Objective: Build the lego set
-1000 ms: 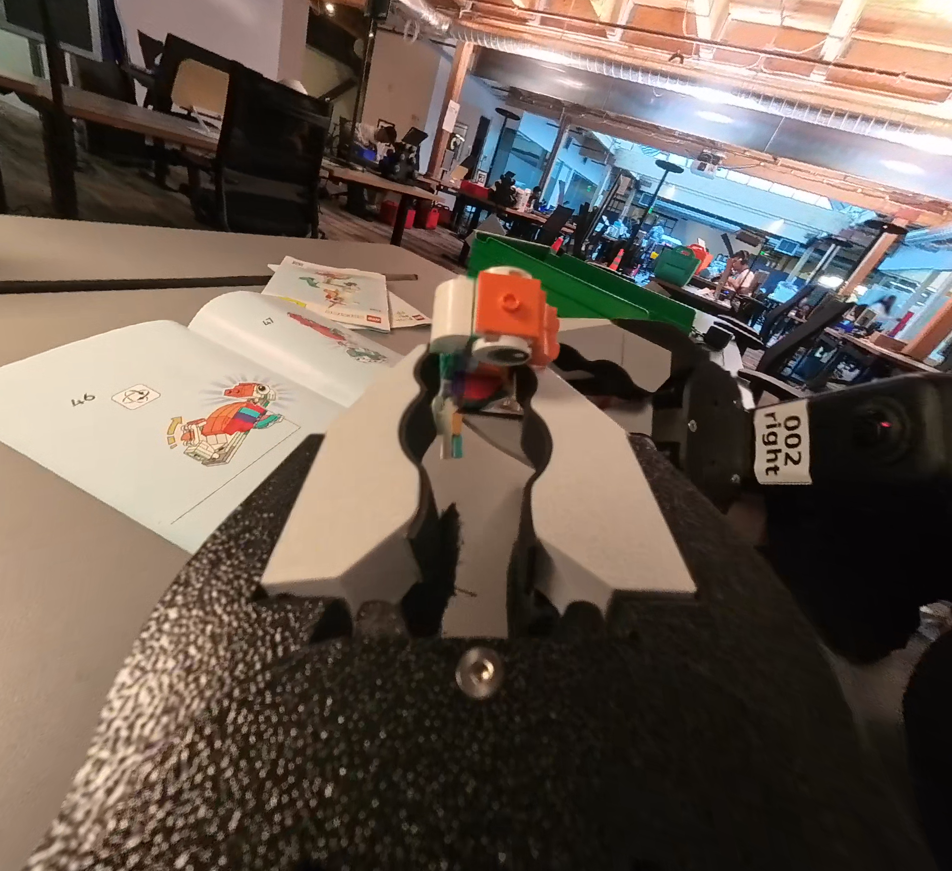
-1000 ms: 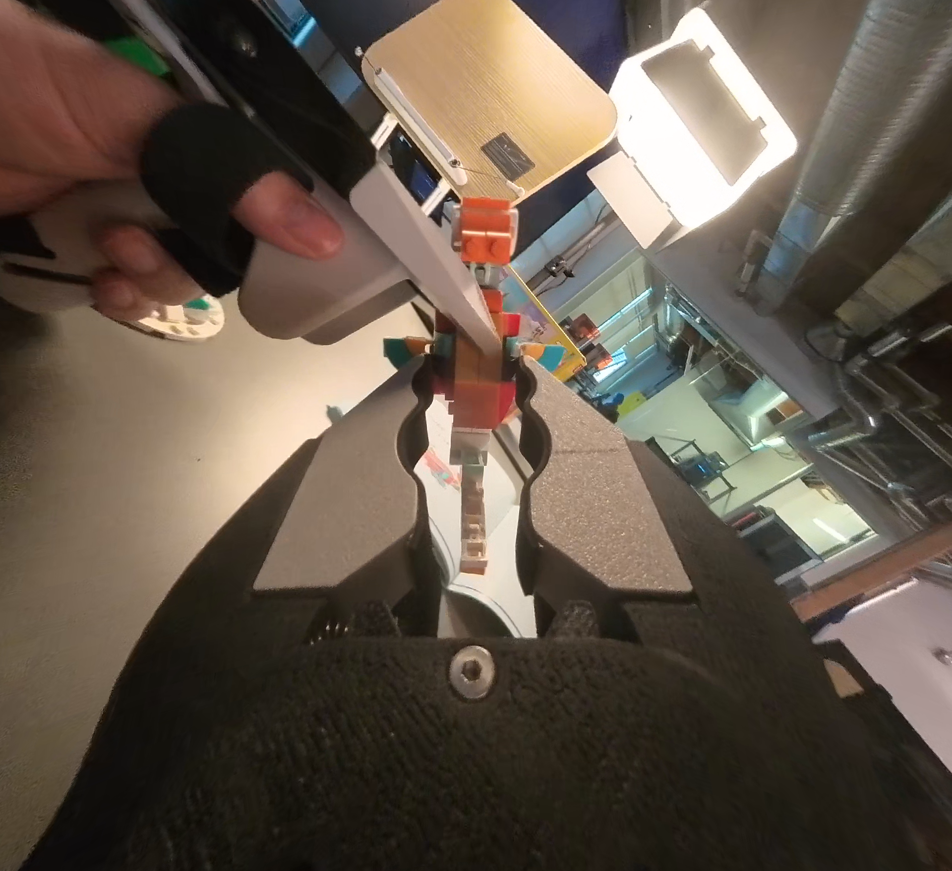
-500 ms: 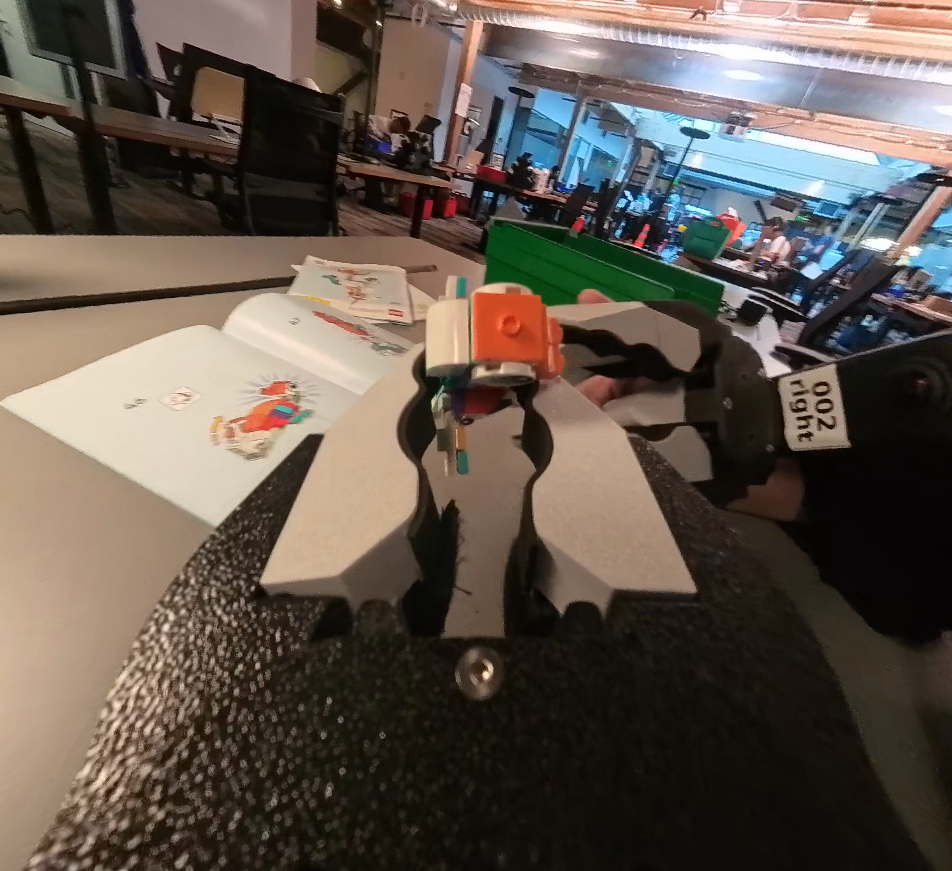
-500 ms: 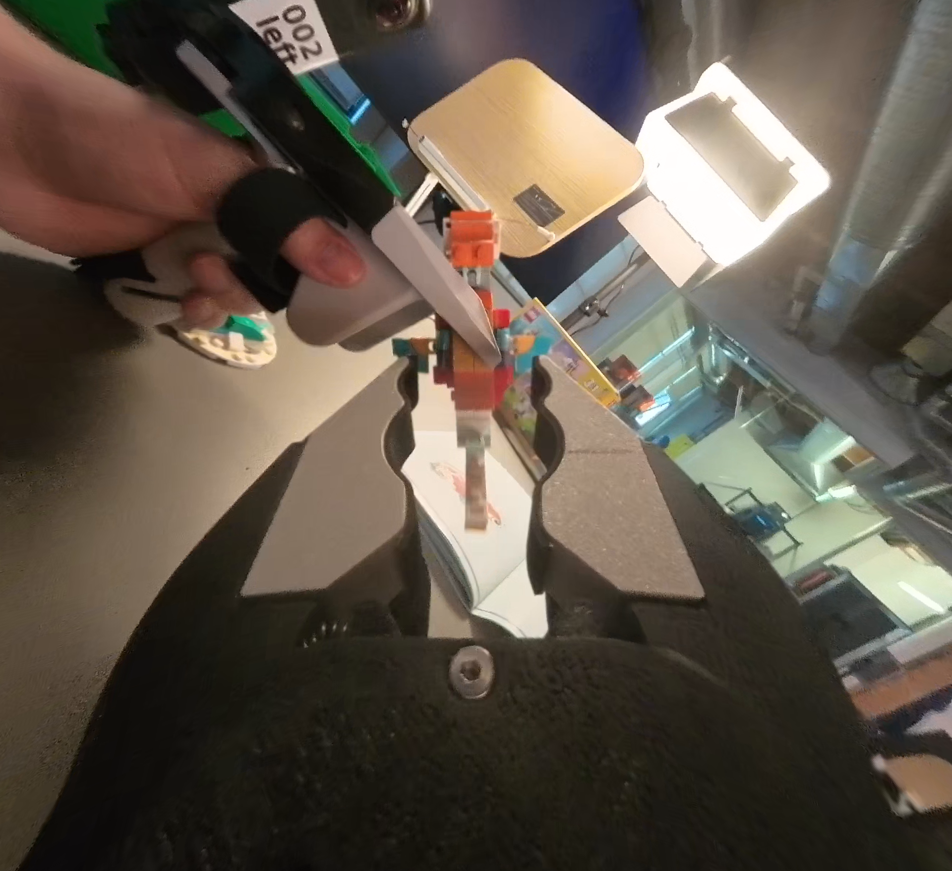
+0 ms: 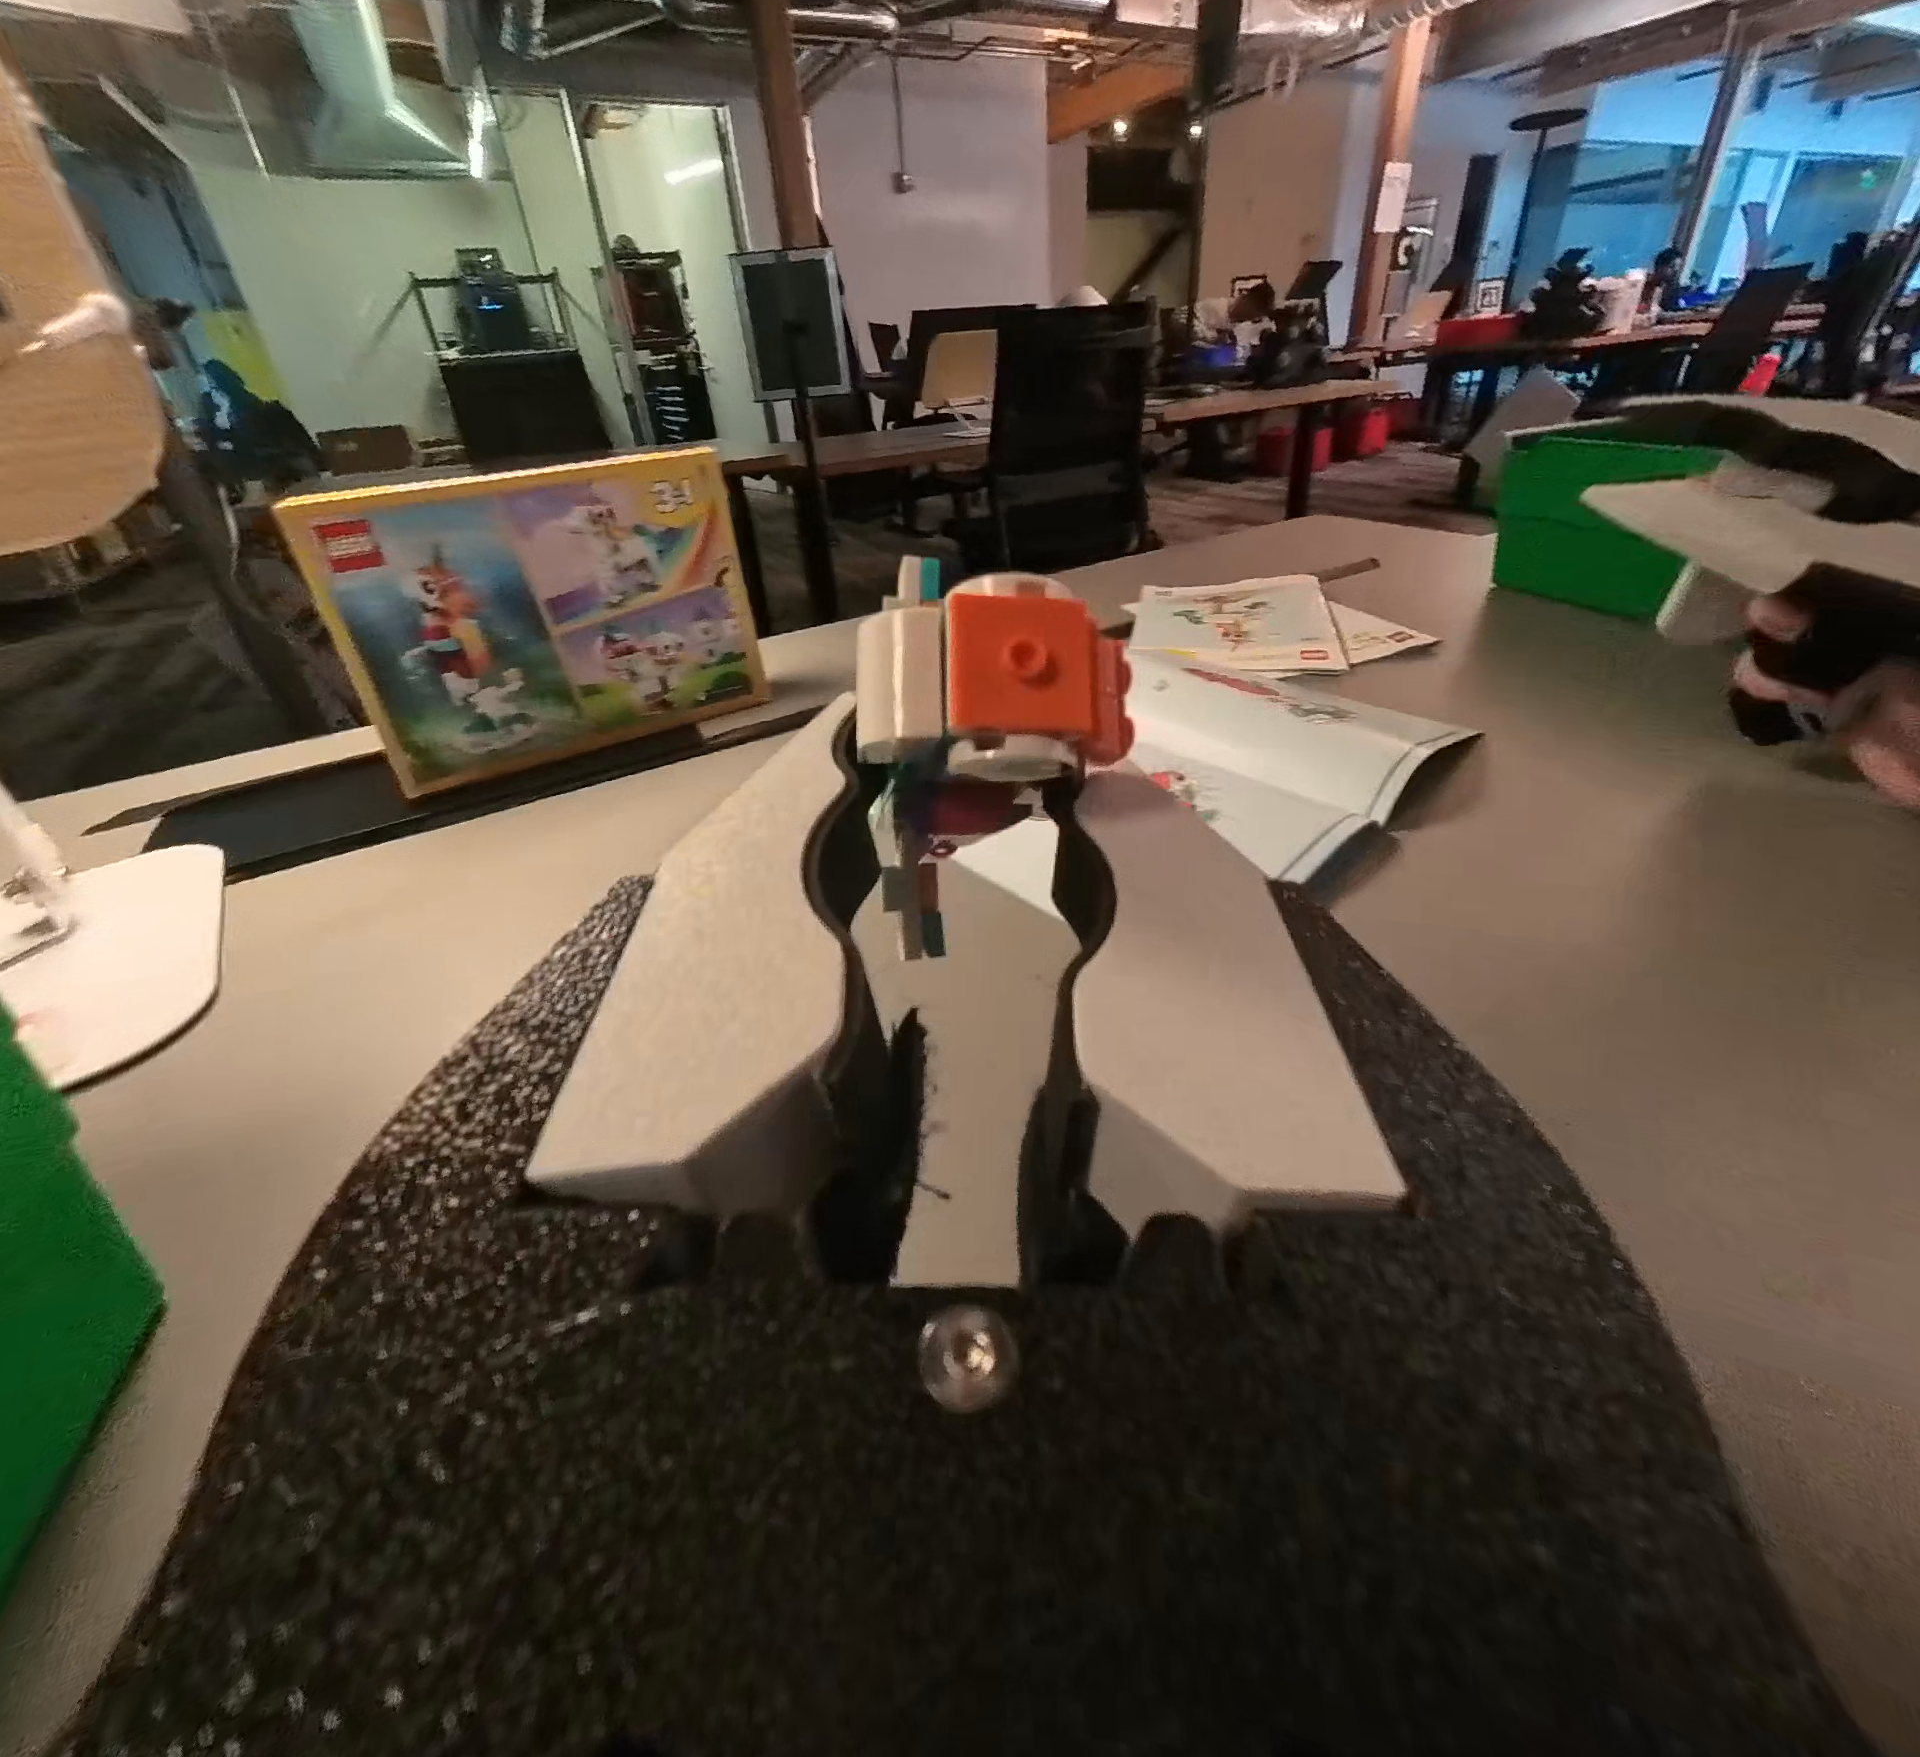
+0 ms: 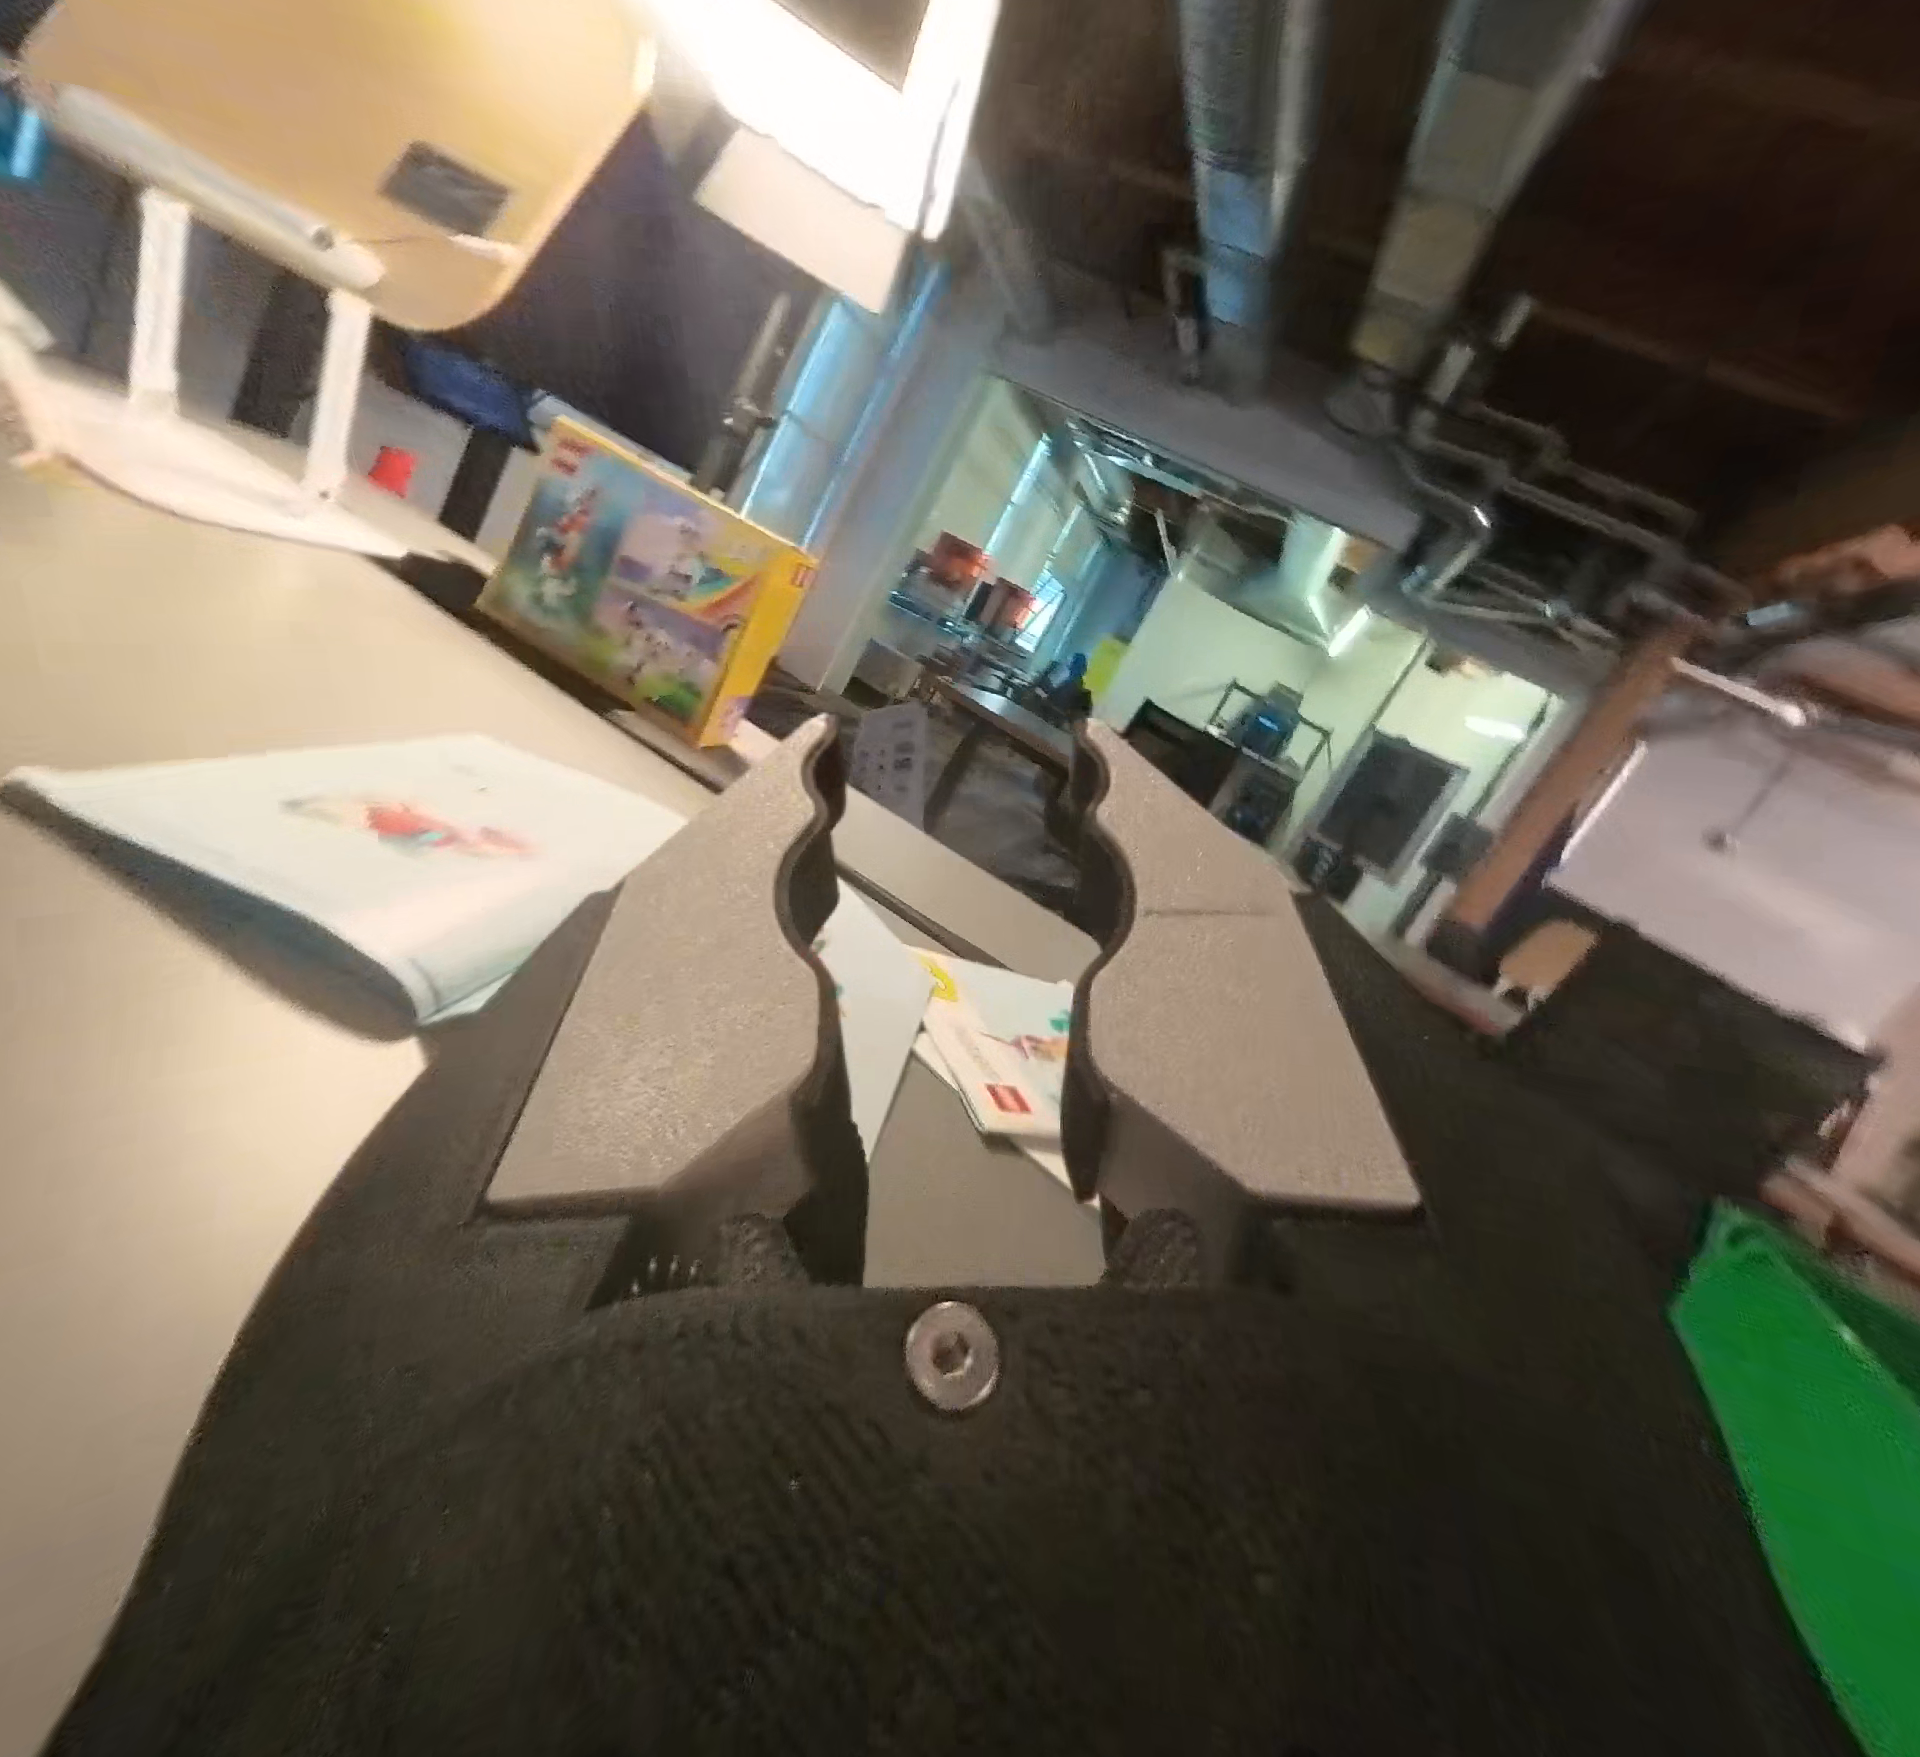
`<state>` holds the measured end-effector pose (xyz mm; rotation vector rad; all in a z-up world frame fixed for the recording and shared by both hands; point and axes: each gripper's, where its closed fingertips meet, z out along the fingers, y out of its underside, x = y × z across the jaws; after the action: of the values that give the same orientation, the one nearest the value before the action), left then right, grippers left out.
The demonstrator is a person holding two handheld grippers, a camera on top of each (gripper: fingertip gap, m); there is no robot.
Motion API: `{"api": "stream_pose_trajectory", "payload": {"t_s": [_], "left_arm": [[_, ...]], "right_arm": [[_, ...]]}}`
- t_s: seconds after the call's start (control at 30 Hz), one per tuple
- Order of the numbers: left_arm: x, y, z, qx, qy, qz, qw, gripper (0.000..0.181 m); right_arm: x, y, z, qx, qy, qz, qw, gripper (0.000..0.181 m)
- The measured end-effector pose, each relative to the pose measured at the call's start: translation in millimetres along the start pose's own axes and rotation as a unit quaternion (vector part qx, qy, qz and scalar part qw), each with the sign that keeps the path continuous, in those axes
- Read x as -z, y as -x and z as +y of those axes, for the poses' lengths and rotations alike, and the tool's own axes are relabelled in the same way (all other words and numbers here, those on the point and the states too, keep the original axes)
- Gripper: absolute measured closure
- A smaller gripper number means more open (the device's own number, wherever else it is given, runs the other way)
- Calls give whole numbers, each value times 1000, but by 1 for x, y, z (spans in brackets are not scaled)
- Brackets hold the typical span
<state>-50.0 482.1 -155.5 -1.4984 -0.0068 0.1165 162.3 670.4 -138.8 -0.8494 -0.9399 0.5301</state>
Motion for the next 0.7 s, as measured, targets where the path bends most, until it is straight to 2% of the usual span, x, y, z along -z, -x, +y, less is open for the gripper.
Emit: {"api": "stream_pose_trajectory", "payload": {"t_s": [0.17,0.37,0.6,0.7], "left_arm": [[6,21,4,1,5,-17,1000,154],[10,29,8,3,10,-9,1000,154],[6,8,16,52,50,72,995,154],[10,0,16,55,63,103,991,154]], "right_arm": [[-1,-11,8,-45,12,18,999,140],[-1,13,5,-53,25,-37,998,147],[0,36,0,13,34,-60,998,149],[0,58,-12,46,24,-83,995,151]]}}
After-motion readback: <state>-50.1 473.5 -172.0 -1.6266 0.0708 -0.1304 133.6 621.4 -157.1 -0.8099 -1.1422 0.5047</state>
